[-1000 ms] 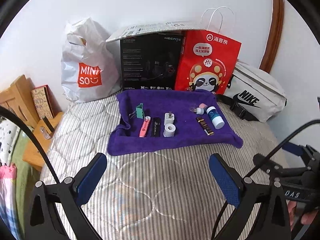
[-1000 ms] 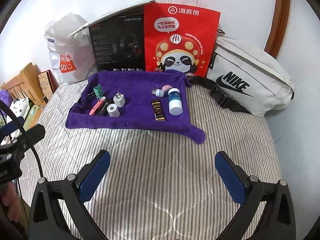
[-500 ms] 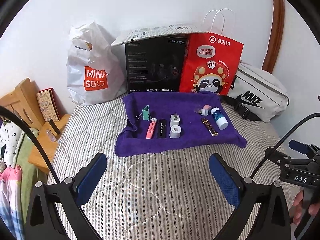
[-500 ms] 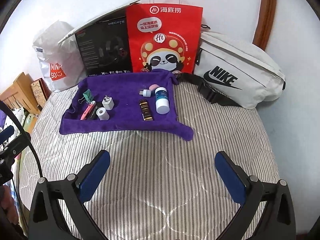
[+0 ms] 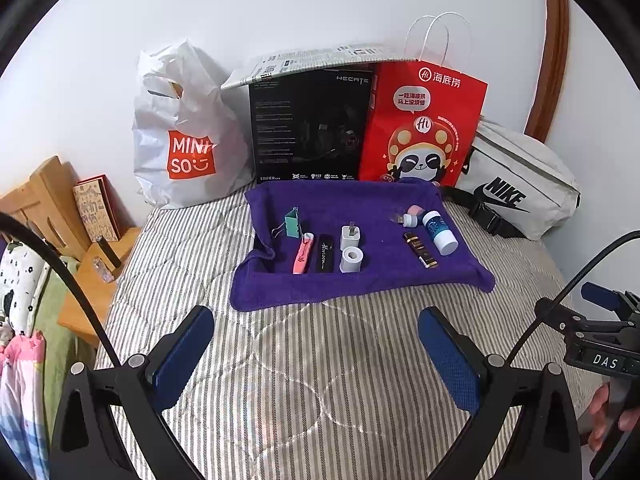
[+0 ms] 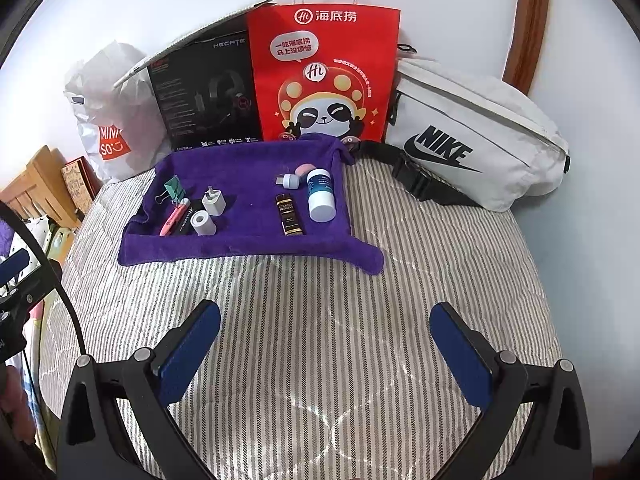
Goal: Organize rigid objects
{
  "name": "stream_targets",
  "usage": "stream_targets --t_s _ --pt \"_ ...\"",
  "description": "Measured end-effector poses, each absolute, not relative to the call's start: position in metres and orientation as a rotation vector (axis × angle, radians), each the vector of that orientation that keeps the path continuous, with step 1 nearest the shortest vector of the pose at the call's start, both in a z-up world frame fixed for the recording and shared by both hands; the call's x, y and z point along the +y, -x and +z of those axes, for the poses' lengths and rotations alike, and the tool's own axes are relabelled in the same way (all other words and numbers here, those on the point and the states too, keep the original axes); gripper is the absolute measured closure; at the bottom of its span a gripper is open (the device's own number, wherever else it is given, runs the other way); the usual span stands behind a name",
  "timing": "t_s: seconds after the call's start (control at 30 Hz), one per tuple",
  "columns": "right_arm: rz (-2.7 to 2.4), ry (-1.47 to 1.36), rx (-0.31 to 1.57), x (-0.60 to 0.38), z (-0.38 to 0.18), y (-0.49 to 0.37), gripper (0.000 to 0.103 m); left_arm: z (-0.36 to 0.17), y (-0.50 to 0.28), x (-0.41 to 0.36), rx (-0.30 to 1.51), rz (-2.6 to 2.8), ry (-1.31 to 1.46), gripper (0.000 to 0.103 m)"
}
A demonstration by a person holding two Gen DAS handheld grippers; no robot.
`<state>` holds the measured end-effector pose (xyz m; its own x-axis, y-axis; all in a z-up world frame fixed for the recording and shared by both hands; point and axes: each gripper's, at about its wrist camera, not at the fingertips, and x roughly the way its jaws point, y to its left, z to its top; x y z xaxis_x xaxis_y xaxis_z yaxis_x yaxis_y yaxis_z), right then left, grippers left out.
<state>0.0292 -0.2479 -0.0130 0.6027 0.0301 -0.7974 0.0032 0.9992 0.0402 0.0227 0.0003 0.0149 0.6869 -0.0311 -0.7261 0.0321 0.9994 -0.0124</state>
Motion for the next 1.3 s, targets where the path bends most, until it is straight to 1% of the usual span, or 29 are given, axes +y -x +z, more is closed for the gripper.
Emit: stream_targets --t_s 1.3 --pt "0.017 -0.05 0.912 -0.2533 -0.0102 -0.0229 0.0 0.021 -0.0252 -0.0026 0.819 -0.053 -0.024 0.0"
